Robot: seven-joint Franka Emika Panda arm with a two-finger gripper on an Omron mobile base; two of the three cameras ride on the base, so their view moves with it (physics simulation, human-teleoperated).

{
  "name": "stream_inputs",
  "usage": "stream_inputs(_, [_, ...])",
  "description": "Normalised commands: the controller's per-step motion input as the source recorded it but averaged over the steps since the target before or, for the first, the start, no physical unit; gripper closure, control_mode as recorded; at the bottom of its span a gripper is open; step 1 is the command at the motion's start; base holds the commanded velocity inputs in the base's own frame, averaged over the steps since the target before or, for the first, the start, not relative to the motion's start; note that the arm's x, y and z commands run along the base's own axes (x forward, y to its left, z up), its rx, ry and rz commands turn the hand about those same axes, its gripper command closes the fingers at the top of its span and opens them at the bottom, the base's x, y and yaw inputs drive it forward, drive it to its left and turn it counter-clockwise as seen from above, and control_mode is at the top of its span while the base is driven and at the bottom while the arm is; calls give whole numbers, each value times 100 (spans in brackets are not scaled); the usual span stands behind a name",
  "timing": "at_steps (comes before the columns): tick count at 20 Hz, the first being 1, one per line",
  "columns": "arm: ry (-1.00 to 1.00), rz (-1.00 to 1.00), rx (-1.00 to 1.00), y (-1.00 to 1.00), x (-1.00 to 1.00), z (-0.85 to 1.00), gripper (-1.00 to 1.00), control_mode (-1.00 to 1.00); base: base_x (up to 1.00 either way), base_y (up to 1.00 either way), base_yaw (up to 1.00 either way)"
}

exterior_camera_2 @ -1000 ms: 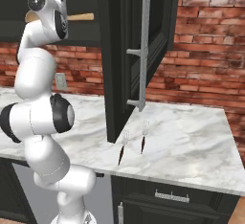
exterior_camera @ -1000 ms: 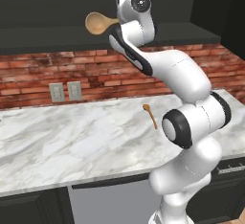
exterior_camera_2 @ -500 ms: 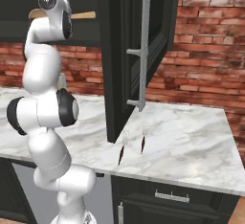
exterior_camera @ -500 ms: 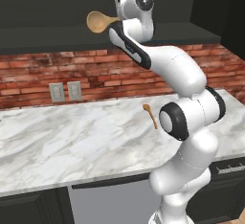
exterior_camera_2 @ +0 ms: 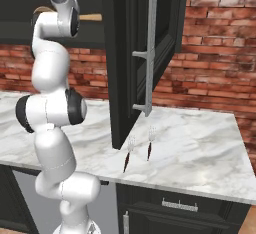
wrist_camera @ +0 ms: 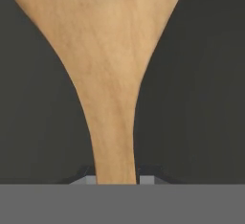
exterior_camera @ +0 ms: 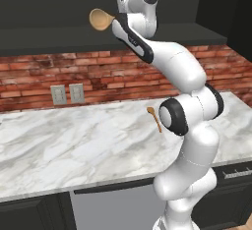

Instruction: Organize the utensils by type. Pick up the wooden spoons from the counter and place them in the open cabinet. Then pick up the metallic utensils from the counter and place them in the open drawer.

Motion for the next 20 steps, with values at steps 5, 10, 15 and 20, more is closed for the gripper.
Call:
stream_inputs(5, [9, 3, 1, 6, 31, -18, 100, -100, 0, 0, 0])
stream_inputs(10, [9, 1, 0, 14, 27, -24, 100, -100, 0, 0, 0])
stream_inputs(15, [5, 1, 0, 15, 14, -25, -100, -100, 0, 0, 0])
stream_inputs(20, [5, 2, 0, 8, 4, -26, -100, -100, 0, 0, 0])
